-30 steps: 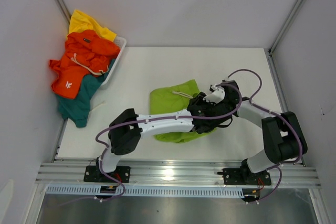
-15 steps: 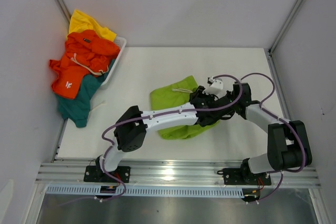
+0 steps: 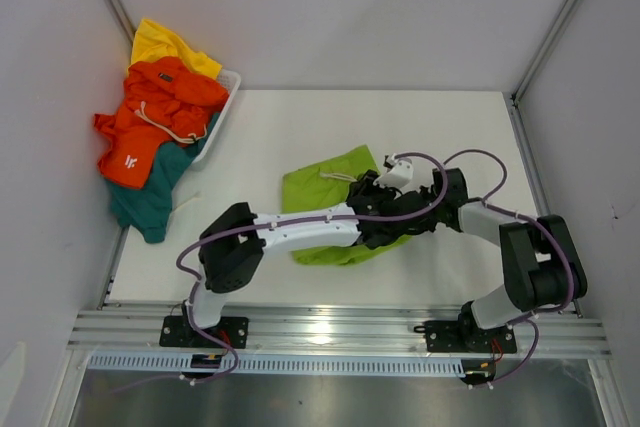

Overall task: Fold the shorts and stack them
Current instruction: Fold the shorts

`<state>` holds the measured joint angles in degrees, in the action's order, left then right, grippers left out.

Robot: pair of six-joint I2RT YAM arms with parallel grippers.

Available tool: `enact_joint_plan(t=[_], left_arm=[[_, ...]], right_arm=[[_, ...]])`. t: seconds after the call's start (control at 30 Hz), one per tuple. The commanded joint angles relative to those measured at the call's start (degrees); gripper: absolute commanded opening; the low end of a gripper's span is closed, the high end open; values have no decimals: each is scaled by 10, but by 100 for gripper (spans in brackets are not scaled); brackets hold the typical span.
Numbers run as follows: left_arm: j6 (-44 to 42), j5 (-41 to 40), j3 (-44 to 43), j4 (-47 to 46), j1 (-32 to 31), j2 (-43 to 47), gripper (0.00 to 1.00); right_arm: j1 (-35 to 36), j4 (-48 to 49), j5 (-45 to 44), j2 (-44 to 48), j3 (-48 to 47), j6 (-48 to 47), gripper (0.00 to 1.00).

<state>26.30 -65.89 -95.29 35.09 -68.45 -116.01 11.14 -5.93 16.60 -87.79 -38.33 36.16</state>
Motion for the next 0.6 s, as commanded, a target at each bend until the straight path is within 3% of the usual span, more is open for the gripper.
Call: enact_joint_plan(t=[0.0,0.27,0.43,0.57], left_arm=[[-74,-6,61,-95,2,81,0],[-183,14,250,-244,3,206,0],[-192,-15,242,-257,2,196,0],[-233,-21,229,-308,-6,163,0]], right_arm=[[33,-11,-11,31,40,-7,0],[197,-42,-96,147,118,72,0],[264,-53,-127,195,141,116,0],[276,-54,-133,184,135,123,0]])
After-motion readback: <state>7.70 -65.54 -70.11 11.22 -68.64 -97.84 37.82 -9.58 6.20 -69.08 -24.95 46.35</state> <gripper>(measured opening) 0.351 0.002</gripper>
